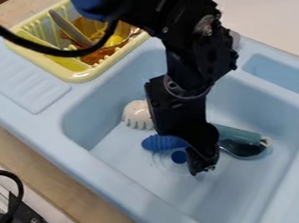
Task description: Put the blue spoon on the upper right side of the sink.
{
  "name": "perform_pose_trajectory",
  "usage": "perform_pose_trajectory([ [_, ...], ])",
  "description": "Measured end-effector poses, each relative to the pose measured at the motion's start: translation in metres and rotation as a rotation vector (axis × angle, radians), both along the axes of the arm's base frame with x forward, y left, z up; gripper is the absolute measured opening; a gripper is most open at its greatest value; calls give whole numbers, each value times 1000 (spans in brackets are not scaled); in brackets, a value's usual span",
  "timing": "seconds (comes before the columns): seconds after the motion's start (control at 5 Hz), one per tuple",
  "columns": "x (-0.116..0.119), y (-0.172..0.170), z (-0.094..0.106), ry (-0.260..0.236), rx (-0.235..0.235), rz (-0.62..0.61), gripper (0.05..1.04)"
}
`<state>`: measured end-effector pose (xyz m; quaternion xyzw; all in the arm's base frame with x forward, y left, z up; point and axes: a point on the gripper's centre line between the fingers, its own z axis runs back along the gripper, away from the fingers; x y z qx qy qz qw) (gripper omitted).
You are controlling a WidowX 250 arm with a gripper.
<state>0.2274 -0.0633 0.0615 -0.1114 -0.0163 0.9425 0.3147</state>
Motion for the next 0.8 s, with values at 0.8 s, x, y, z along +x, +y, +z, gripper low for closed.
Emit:
perform_pose_trajectory([
  [0.8, 6, -5, -9, 73, -42, -14, 970],
])
